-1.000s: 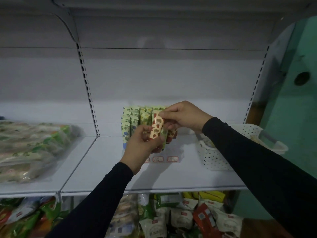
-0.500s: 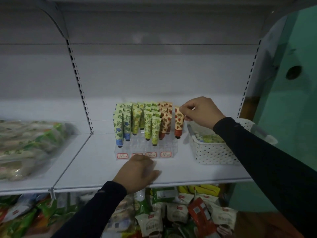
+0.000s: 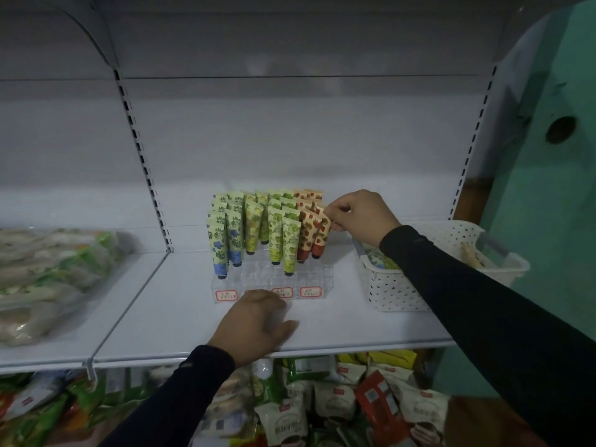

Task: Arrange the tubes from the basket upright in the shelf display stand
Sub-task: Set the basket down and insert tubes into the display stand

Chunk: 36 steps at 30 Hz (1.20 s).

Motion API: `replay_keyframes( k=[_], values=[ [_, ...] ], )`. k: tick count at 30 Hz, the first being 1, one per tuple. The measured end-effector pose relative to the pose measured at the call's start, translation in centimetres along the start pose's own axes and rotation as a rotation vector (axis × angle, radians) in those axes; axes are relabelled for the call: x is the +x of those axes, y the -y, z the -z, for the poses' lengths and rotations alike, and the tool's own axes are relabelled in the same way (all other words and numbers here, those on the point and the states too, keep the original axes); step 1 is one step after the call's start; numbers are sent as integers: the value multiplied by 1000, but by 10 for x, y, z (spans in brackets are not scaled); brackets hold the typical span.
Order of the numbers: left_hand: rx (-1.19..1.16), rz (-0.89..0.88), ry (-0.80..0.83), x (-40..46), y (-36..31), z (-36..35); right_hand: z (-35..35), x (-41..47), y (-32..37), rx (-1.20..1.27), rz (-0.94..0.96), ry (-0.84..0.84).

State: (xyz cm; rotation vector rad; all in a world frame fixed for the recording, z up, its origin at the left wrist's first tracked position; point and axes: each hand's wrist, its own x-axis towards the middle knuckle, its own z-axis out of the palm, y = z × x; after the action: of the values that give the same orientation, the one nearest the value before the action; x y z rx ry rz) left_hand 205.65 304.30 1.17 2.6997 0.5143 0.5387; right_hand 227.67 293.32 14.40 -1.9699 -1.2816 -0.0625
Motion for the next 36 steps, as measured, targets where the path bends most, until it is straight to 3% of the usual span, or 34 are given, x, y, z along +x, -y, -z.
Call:
replay_keyframes(
  k=[7, 14, 27, 36],
  values=[
    [5, -27, -39, 2, -5, 6, -9, 7, 4, -98, 21, 15],
    [116, -224, -427, 59, -59, 70, -10, 9, 2, -150, 45, 4],
    [156, -160, -308, 124, -63, 75, -7, 13, -3, -118, 45, -8],
    [288, -280, -214, 129, -65, 75, -3, 8, -2, -124, 26, -22]
  ],
)
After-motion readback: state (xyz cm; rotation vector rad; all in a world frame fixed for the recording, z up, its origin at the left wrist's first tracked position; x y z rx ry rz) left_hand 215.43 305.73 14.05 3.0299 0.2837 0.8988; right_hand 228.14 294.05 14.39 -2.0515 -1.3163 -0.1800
